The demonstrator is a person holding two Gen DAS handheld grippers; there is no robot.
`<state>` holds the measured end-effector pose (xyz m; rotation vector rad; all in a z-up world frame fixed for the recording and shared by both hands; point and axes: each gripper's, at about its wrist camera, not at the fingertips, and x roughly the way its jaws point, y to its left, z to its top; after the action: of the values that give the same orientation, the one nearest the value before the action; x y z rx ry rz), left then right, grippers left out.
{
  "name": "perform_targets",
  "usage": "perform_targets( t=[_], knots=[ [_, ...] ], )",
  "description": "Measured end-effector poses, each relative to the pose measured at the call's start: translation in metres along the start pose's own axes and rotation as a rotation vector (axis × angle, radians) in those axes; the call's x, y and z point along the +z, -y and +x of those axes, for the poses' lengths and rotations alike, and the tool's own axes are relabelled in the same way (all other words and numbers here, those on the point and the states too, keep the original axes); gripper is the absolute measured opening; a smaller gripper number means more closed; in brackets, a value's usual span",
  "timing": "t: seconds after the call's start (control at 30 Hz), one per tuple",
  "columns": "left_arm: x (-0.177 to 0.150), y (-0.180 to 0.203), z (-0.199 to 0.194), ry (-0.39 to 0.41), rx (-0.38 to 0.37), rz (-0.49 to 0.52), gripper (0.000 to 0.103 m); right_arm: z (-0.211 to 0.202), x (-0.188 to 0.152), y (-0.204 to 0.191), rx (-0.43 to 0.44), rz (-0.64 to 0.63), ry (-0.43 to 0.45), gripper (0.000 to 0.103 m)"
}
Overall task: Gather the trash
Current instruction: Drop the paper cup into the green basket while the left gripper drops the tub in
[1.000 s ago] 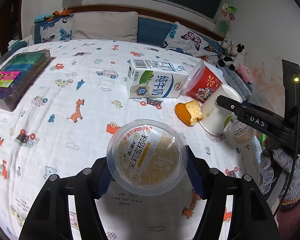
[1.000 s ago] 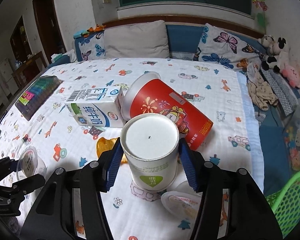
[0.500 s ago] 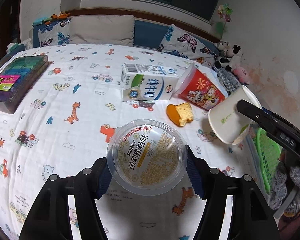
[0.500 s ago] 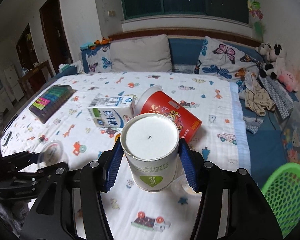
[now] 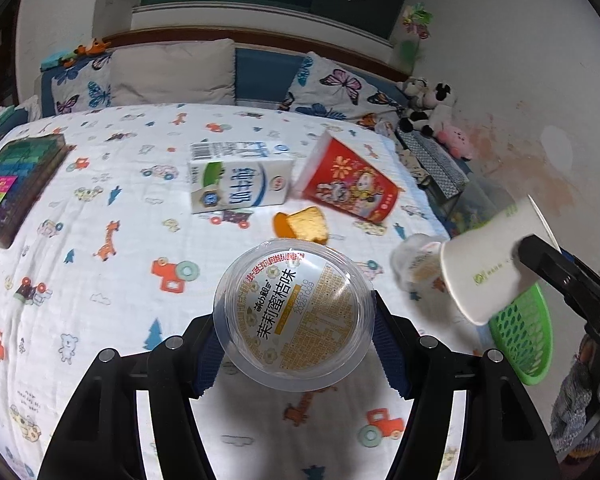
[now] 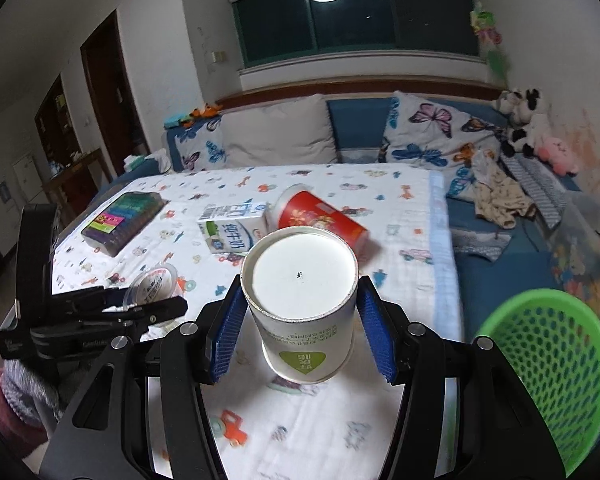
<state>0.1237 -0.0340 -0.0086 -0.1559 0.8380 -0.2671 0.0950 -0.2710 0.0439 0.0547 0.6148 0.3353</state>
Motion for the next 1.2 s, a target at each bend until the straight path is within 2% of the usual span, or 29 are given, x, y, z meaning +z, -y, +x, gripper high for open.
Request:
perform_targets(
  t=[0.23,0.47,0.67,0.87,1.0,1.1,1.2],
  knots=[
    [0.0,0.039,0.007,-0.016,-0.058,0.066,0.063,-0.032,-0.025,0.04,-0.117,0.042,-0.006,0.056],
    [-0.001,0.088,0.022,-0.046,-0.116,0.142,0.063,-0.063,-0.055,0.102,-0.285,0.123,-0.029,0.056],
    [-0.002,0.126,0.033,-0.067,-0.159,0.19,0.063,-0.073,-0.079,0.148,-0.378,0.196,-0.056,0.056],
    [-0.003,0.159,0.045,-0.081,-0.184,0.239,0.063,-0.071,-0.098,0.179,-0.386,0.272,-0.075,0.057],
    [-0.002,0.176,0.054,-0.095,-0.199,0.254,0.063,-0.071,-0.104,0.189,-0.378,0.292,-0.076,0.057],
    [-0.001,0.193,0.062,-0.106,-0.207,0.279,0.063,-0.072,-0.105,0.192,-0.366,0.302,-0.072,0.063],
    [-0.003,0.205,0.068,-0.116,-0.214,0.298,0.063,-0.076,-0.105,0.192,-0.367,0.303,-0.063,0.063]
  ],
)
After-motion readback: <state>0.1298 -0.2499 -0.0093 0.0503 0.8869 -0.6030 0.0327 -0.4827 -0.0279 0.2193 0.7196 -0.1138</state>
